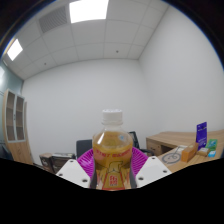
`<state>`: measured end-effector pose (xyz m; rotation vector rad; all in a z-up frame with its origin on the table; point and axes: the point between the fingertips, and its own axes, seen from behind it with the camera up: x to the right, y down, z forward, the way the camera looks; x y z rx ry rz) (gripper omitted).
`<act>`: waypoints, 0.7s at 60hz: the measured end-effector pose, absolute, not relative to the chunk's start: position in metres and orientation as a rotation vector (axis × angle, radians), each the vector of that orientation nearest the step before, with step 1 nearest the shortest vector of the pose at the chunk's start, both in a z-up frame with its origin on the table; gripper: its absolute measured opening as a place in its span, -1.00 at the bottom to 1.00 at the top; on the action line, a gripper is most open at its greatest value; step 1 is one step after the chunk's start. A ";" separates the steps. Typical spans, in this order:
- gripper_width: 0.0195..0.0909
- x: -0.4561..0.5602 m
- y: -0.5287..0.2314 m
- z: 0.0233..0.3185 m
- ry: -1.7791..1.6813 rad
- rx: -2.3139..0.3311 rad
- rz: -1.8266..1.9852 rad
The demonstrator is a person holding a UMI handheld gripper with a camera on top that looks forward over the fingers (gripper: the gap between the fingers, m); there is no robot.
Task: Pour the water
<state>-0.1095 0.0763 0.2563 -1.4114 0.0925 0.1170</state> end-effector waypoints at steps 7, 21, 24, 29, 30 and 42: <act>-0.27 -0.054 0.105 0.168 0.051 -1.577 -0.086; -0.24 -0.035 0.126 0.095 0.050 -1.718 -0.046; -0.24 -0.036 0.126 0.091 0.026 -1.729 -0.061; -0.22 -0.034 0.129 0.087 0.039 -1.722 -0.056; -0.21 -0.033 0.129 0.085 0.048 -1.728 -0.051; 0.05 -0.031 0.128 0.088 0.053 -1.695 -0.032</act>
